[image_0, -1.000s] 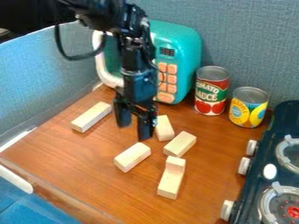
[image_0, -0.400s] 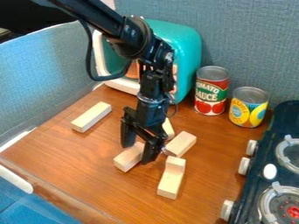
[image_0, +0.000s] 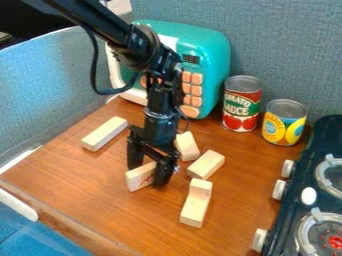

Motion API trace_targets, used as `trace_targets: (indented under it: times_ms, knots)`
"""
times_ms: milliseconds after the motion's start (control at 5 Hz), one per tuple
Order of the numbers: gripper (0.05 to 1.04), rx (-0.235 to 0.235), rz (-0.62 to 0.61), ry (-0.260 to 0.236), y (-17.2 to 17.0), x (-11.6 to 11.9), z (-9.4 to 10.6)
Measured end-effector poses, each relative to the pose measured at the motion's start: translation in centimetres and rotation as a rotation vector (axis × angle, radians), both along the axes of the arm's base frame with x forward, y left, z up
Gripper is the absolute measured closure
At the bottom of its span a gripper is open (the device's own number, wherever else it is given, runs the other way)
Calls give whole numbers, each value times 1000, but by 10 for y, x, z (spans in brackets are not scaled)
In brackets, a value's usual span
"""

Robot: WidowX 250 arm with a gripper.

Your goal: Moves the block to the left side of the table

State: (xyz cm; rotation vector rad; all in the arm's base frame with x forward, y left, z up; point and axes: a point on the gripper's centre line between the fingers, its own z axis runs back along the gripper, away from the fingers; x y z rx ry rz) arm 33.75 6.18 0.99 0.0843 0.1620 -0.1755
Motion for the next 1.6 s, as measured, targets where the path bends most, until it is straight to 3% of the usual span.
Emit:
trace_targets:
  times_ms: [200, 600, 800, 1200, 1400, 1600]
  knots:
    - [115, -15, 28, 14, 5, 0, -3]
    - [716, -64, 64, -16, 12, -1, -3]
    - [774, -70, 66, -14, 11, -8, 1]
    - [774, -59, 133, -145, 29, -13, 48]
    - [774, -60, 177, -182, 46, -8, 58]
    - [774, -41, 228, -141, 70, 0, 47]
